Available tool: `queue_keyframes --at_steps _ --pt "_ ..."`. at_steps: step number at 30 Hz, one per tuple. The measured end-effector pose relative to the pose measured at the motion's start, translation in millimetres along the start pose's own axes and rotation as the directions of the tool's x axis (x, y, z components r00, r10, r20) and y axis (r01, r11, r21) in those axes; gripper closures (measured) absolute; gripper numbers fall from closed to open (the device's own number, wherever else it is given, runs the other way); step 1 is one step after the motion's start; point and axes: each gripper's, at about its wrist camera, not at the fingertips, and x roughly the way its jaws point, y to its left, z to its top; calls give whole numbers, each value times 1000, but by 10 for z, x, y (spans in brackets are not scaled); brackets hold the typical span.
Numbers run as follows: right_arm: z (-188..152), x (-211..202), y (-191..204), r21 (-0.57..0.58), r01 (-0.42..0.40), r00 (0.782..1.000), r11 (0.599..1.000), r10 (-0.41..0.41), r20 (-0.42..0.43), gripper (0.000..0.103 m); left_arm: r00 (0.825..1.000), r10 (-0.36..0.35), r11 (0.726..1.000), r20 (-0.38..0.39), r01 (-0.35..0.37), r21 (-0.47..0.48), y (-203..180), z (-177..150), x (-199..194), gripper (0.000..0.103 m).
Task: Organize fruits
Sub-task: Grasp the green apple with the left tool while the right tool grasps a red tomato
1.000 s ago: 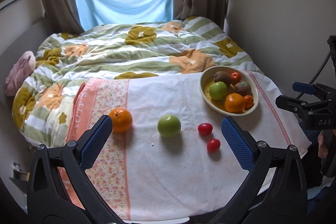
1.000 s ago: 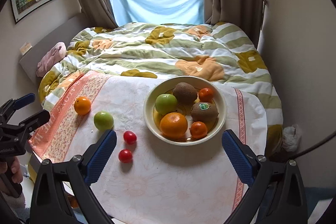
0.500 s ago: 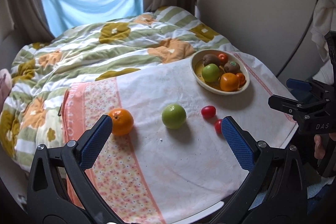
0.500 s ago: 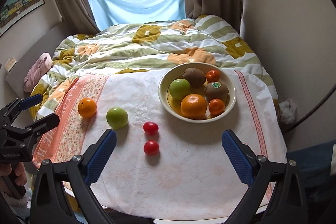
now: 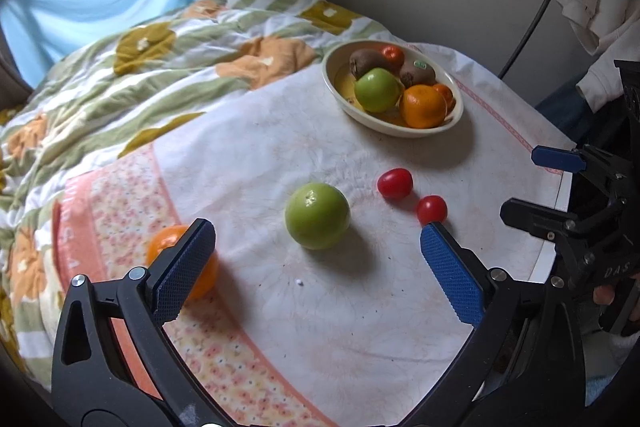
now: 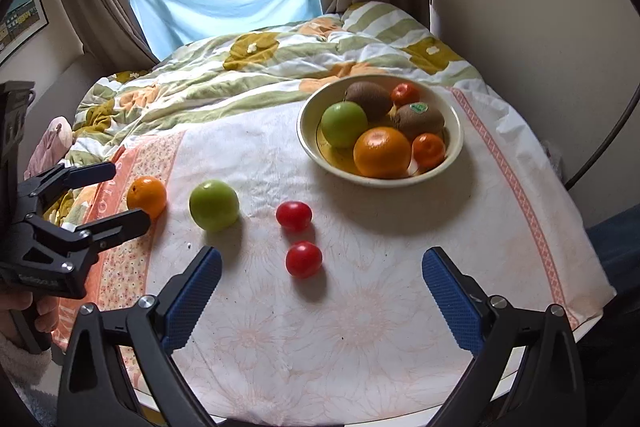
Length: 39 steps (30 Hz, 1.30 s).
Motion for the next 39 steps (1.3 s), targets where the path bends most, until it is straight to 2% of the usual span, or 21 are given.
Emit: queue_keyframes --at_steps 8,15,19,21,23,27,33,39 --pt "-71 356 48 -5 -14 999 1000 14 -47 4 998 -18 999 -63 20 43 -31 21 485 13" --pt "-111 531 77 -28 4 997 1000 -6 -75 6 996 -25 998 -82 30 53 -76 -3 703 26" --pt "-100 577 69 -32 -1 997 999 -2 -78 6 995 -7 998 -97 14 67 -94 -28 795 32" --pt "-98 597 63 -36 -3 997 999 0 -82 7 995 5 998 -102 1 64 -68 -38 824 44" --pt "-94 620 65 -38 -10 996 999 6 -91 14 995 -3 998 -104 9 57 -32 -48 834 45" --pt "-98 659 60 -36 -16 995 999 12 -99 15 995 4 998 -104 3 70 -42 -57 833 45" --pt "-92 737 74 -33 -30 993 999 26 -113 25 994 1 999 -105 4 53 -29 -102 787 45" --pt "-89 848 109 -48 -47 989 998 40 -140 39 994 9 999 -108 -4 43 -11 -153 705 45"
